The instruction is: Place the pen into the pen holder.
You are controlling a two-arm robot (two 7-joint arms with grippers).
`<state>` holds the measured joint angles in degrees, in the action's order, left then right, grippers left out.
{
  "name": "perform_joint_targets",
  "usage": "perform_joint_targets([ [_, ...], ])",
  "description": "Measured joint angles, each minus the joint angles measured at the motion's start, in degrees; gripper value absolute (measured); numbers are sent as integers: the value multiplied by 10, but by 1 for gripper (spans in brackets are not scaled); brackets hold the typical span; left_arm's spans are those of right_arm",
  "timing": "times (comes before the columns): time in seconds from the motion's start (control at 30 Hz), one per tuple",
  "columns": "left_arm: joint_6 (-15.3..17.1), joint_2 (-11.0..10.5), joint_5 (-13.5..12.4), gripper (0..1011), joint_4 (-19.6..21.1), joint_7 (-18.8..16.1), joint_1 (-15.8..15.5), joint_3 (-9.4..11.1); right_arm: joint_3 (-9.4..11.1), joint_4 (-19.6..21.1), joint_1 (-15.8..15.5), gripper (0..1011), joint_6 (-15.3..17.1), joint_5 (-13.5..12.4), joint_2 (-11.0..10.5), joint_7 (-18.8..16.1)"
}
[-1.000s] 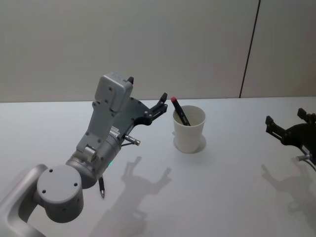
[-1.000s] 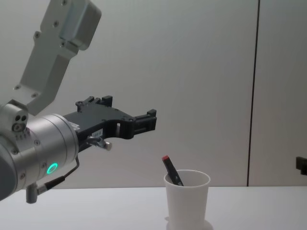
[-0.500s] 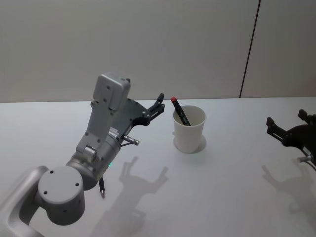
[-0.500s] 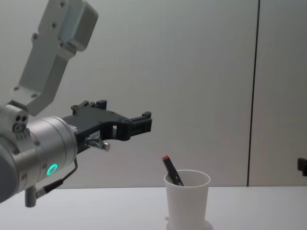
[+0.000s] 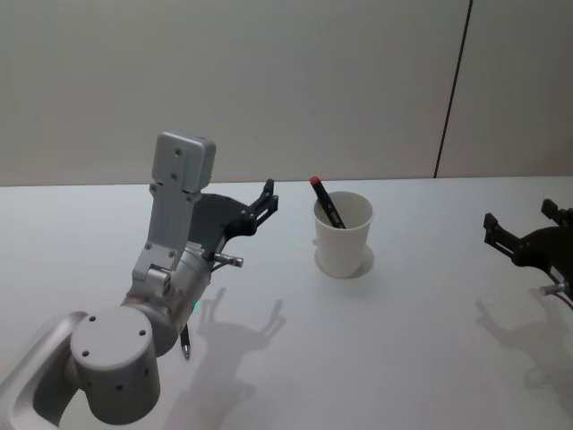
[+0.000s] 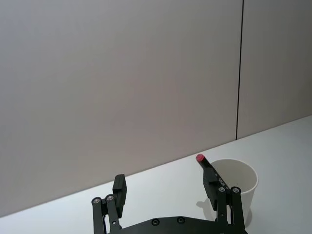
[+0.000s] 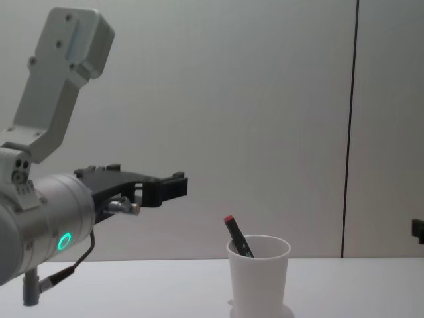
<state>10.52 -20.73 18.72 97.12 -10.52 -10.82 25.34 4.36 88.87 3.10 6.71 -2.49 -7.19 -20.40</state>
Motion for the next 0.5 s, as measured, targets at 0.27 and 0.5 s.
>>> perform_joint_targets([
  [0.27,52,-3,34,1004,20,-34,14,-6,0,0,0,1002,0,0,0,0],
  [0.5,97,-9,62,1004,37,-60,27,-13,0,0,-1,1002,0,0,0,0],
])
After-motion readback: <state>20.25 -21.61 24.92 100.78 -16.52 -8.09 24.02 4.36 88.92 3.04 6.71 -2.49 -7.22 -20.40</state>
